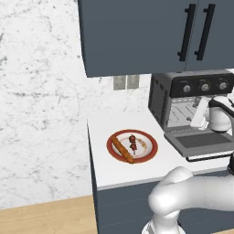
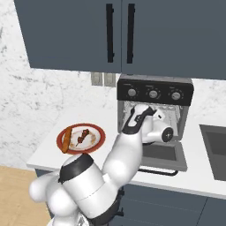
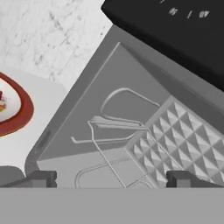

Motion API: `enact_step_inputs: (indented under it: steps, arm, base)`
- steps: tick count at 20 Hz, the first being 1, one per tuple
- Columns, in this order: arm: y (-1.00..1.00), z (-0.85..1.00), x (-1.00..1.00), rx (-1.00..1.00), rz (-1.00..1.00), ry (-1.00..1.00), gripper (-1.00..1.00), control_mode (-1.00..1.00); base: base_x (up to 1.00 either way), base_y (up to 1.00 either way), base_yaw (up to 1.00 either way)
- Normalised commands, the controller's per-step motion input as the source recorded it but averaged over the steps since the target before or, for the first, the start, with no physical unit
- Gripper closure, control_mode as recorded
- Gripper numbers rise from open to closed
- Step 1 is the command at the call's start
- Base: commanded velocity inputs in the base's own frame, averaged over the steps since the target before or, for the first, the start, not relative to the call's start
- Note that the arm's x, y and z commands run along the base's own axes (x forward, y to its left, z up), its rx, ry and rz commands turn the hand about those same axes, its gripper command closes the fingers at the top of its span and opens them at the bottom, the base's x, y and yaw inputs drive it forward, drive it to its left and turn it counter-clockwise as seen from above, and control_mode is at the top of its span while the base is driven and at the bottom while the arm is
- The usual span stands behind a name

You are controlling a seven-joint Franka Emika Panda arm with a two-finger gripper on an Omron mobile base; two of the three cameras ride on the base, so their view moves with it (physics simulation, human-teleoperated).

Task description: Pick up the kebab skewer and baguette bread, and place them inside the toaster oven. Close the toaster oven door and start by setting the timer.

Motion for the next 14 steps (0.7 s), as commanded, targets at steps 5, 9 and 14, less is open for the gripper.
enact_step_inputs:
  steps: [5, 9, 14]
  arm:
    - [-0.14, -0.09, 0.32, 0.0, -0.04, 0.0, -1.0, -1.0]
    - [-0.08, -0.2, 0.24, 0.0, -0.07, 0.0, -1.0, -1.0]
    - [-0.04, -0.17, 0.29, 0.0, -0.06, 0.0, -1.0, -1.0]
  base:
    - [0.0, 0.0, 0.0]
    - [0.0, 0.0, 0.0]
    - [0.0, 0.0, 0.0]
